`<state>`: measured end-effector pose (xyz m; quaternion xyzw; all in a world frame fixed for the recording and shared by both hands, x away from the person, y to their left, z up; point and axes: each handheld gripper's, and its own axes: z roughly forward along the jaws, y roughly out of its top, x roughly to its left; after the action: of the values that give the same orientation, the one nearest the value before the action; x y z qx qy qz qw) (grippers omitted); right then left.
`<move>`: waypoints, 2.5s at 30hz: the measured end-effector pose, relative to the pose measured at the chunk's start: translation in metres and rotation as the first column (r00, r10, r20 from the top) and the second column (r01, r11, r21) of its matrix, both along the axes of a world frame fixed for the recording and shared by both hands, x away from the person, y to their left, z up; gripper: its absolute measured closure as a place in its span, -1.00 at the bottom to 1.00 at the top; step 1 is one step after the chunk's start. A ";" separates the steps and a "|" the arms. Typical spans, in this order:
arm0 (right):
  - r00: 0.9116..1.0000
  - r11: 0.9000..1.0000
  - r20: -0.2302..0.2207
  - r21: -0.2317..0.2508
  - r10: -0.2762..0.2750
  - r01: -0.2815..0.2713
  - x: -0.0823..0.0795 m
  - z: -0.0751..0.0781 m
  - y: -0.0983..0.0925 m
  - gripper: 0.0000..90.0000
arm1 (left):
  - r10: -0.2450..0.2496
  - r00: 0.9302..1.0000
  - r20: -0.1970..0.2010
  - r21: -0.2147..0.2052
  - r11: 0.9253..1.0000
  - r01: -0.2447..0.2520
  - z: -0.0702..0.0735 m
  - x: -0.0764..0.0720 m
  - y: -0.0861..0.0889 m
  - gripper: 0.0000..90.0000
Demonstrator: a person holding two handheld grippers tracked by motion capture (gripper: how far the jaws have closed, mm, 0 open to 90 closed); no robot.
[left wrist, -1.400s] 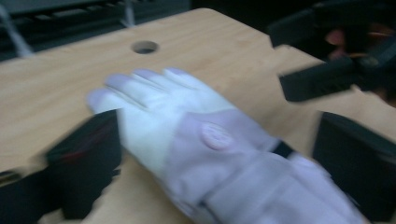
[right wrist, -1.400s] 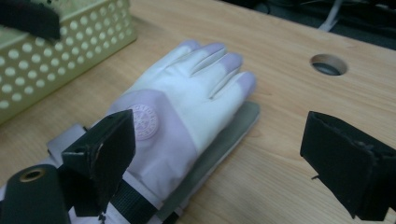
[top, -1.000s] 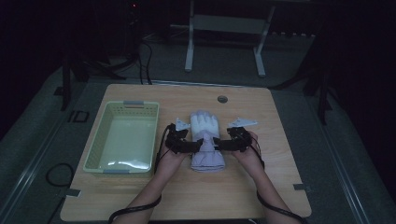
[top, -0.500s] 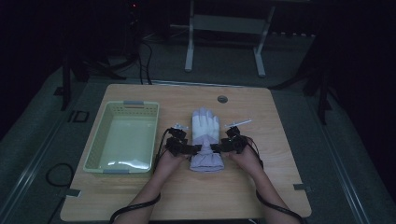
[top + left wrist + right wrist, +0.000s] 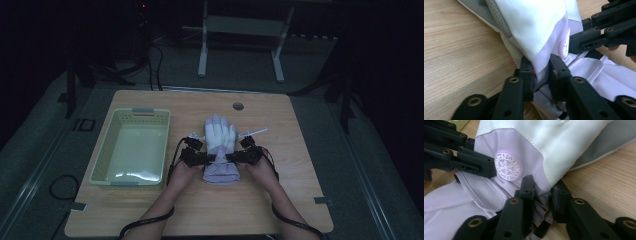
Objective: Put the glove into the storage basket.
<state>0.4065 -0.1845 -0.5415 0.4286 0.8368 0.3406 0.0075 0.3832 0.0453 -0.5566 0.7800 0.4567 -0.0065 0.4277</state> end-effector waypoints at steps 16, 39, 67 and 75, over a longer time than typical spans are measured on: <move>0.998 0.999 0.068 0.039 -0.009 0.006 -0.007 0.024 -0.001 0.74 | -0.024 0.999 0.027 -0.034 0.999 0.025 0.027 -0.008 0.006 0.83; 0.986 0.996 0.167 0.080 0.021 -0.035 -0.022 0.095 0.022 0.75 | -0.071 0.994 0.087 -0.009 0.997 0.072 0.105 -0.016 0.037 0.83; 0.970 0.987 0.220 0.103 0.099 -0.124 -0.024 0.133 0.094 0.75 | -0.021 0.992 0.124 0.050 0.999 0.015 0.149 -0.035 0.108 0.83; 0.965 0.981 0.227 0.104 0.135 -0.162 -0.026 0.141 0.123 0.75 | 0.003 0.991 0.132 0.070 0.997 -0.012 0.159 -0.045 0.135 0.83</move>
<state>0.3806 -0.0612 -0.4008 0.3242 0.8383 0.4357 0.0476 0.3383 0.1807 -0.3971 0.7918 0.4302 0.0629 0.4290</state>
